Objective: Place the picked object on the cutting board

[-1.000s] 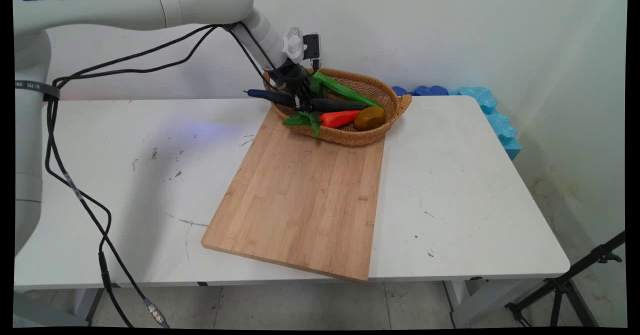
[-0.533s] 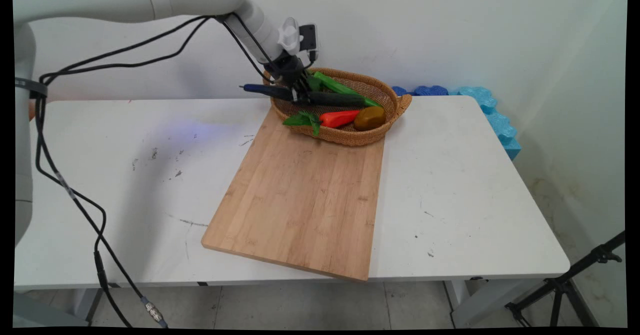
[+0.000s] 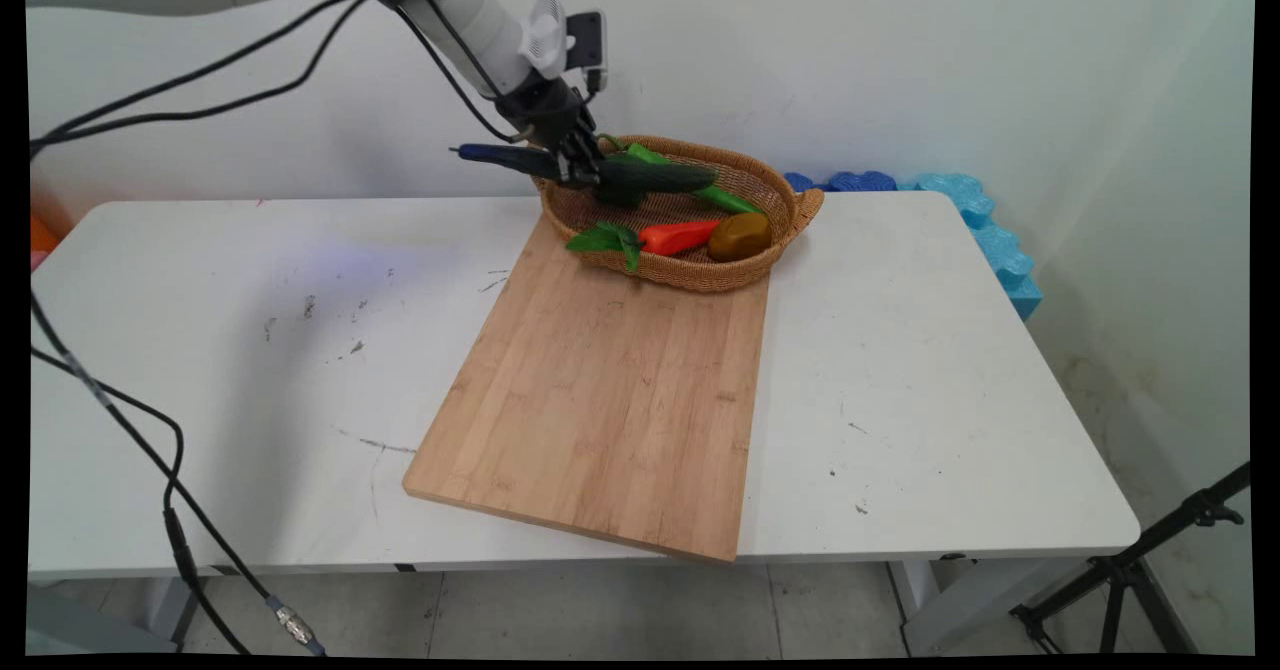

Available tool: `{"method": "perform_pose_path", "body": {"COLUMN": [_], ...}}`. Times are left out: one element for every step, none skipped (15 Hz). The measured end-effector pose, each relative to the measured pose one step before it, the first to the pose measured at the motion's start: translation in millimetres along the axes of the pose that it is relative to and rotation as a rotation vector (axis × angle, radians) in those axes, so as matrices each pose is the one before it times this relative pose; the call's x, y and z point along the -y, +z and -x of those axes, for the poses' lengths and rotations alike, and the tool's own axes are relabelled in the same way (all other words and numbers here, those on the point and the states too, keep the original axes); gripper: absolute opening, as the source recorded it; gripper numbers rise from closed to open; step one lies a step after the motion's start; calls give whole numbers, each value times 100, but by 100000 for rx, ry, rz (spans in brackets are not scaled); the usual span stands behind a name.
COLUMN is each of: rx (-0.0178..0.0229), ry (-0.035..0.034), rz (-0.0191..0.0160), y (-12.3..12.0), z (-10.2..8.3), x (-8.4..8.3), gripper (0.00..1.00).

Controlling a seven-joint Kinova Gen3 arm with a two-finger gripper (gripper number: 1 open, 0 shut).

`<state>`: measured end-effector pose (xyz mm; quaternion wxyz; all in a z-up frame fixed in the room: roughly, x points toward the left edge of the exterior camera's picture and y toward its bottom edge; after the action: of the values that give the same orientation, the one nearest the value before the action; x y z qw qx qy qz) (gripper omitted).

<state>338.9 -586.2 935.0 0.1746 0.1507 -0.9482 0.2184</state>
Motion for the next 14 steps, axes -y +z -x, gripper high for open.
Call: {"method": "perform_pose_path", "body": {"rx": [-486,-550,-595,-502,-574,-570,-564,-650,-639,-562,-617,-635,-510,-549], "ry": [370,533,642,603,751,745,617,641,548,304,252,83,-170,-297], "rz": [85,199,367,431,546,707,621,801,988,860,1111,1206,992,1209], "y": [-827,-942,-943,-838,-924,-855,-726,-764,-675,-504,-481,-345,-163,-92], "z": [98,99,81,124,114,133,95,99,79,55,46,12,10,-2], "x": [-216,-289,-356,-372,-452,-510,-477,-568,-637,-561,-692,-707,-577,-655], "gripper": [0,0,0,0,0,0,0,0,0,0,0,0,0,0]}}
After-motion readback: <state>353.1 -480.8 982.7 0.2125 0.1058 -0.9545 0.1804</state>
